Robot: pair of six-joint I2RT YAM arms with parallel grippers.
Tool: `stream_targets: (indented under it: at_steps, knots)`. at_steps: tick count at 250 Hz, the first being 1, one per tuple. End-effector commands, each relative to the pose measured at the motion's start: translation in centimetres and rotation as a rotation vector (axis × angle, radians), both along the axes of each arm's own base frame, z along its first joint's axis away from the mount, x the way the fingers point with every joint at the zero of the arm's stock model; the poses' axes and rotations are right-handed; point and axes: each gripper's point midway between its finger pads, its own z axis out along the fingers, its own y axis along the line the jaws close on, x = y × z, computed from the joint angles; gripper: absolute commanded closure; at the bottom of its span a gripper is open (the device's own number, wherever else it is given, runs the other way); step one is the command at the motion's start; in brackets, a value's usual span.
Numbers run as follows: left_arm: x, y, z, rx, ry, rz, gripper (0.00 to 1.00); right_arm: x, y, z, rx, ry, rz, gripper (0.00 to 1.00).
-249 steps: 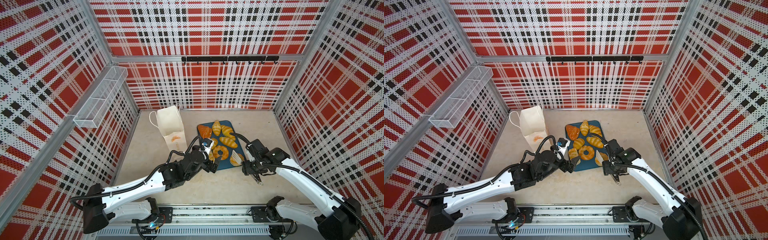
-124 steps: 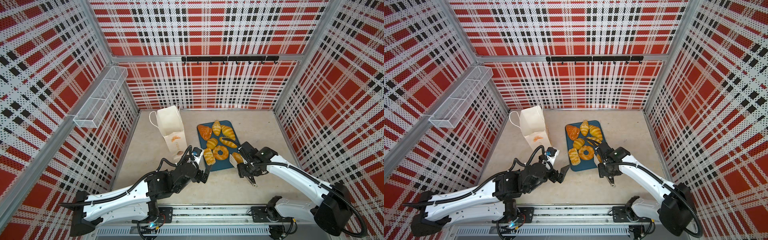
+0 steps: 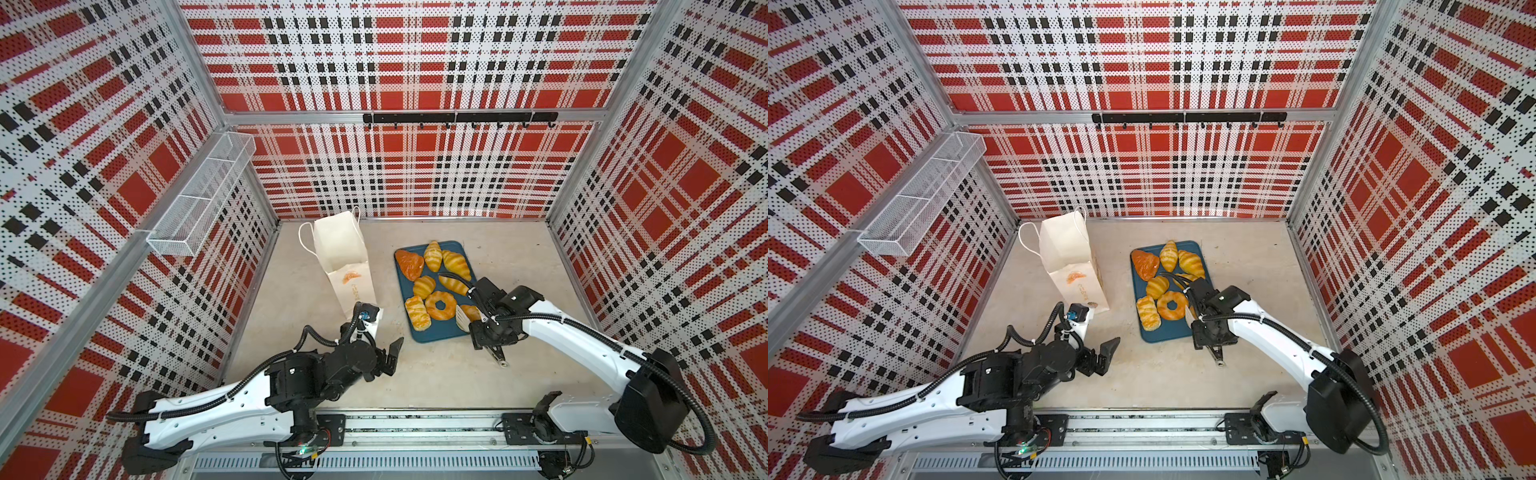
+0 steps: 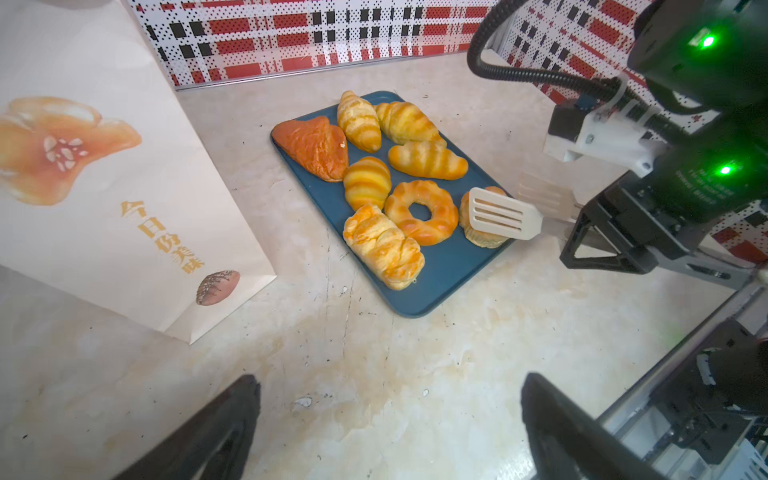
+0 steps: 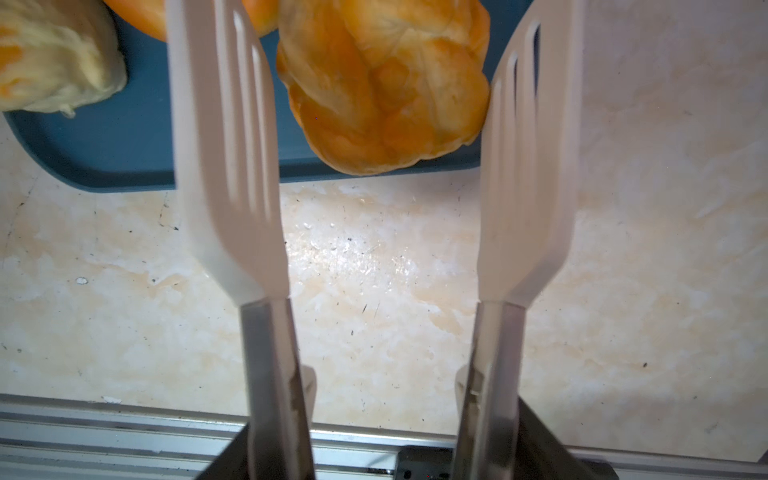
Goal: Place the fake bread into the paper bag
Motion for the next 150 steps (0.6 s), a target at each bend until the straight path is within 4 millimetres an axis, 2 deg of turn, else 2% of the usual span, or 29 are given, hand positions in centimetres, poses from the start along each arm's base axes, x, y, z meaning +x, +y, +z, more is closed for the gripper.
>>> stream_targets:
  at_steps: [1,31,60,111,150]
  knots:
    - [0.5,0.8,0.1,0.036,-0.025,0.049,0.01,0.1,-0.4,0.5,-0.032,-0.008,0.015,0.32]
    - [0.7,0.6,0.4,0.048,-0.038,0.048,0.0,-0.1,-0.7,1.0,-0.021,-0.032,0.01,0.3]
    - [0.5,0.2,-0.1,0.058,-0.021,0.027,0.01,-0.5,-1.1,1.1,-0.026,-0.028,0.007,0.3]
    - [0.0,0.2,-1.2,0.056,0.018,0.013,0.0,-1.3,-0.2,0.3,0.031,0.01,0.02,0.3]
    - [-0.2,0.6,-1.4,0.048,0.029,0.015,0.01,-1.8,-0.5,0.0,0.009,0.038,0.024,0.31]
